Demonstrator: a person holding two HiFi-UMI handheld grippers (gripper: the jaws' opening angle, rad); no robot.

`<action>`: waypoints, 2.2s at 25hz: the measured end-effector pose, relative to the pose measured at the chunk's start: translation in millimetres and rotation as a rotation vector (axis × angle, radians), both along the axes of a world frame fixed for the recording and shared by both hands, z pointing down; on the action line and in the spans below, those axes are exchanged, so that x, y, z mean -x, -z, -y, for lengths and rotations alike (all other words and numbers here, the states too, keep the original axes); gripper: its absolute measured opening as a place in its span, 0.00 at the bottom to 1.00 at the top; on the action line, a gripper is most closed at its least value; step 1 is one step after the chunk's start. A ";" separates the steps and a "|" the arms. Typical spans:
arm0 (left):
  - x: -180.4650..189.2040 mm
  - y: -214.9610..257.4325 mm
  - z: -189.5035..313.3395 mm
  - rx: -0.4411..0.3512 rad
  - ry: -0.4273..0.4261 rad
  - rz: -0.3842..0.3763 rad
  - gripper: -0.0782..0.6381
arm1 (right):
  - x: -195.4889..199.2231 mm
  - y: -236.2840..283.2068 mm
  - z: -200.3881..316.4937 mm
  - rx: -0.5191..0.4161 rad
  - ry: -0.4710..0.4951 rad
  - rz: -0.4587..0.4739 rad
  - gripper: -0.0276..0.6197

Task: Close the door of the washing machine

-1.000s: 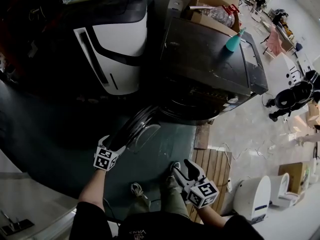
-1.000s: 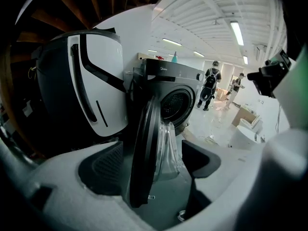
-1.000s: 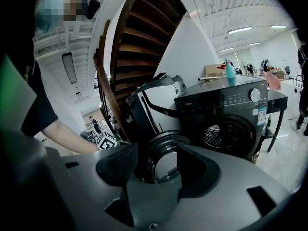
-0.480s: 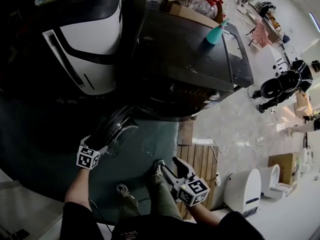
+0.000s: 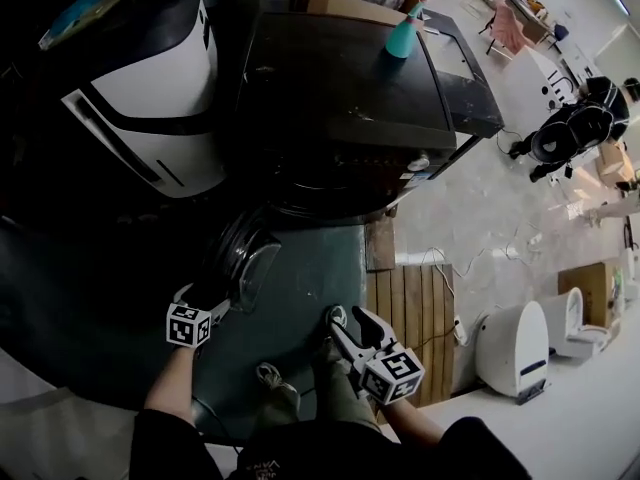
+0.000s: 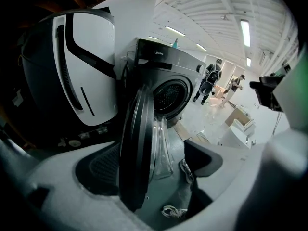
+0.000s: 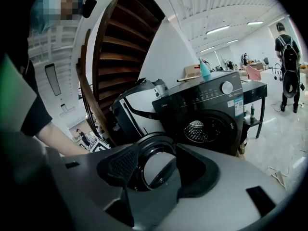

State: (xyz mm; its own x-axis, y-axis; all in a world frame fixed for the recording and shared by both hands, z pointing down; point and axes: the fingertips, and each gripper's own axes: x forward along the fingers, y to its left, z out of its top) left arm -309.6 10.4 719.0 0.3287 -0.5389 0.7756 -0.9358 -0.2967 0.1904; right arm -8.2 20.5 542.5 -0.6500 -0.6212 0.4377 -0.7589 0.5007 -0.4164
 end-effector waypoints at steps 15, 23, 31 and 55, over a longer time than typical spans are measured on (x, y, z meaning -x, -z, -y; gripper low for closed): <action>-154.7 5.9 -21.0 0.073 -0.146 -0.173 0.64 | -81.6 -33.9 -7.4 0.062 -0.177 -0.057 0.38; -245.5 10.1 7.0 0.105 -0.221 -0.263 0.61 | -124.8 -40.3 30.2 0.076 -0.228 -0.075 0.38; -324.5 13.3 62.6 0.107 -0.305 -0.302 0.58 | -172.4 -58.9 71.0 0.096 -0.244 -0.094 0.37; -408.8 16.8 235.4 -0.025 -0.325 -0.291 0.45 | -195.7 -149.1 209.3 0.161 -0.200 -0.104 0.24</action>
State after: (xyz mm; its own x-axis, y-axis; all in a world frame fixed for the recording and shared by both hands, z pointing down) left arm 99.2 -225.0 702.2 0.6870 -0.3887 0.6139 -0.7016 -0.5747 0.4213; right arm 187.5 -188.8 691.5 -0.4679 -0.6495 0.5994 -0.8789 0.2705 -0.3929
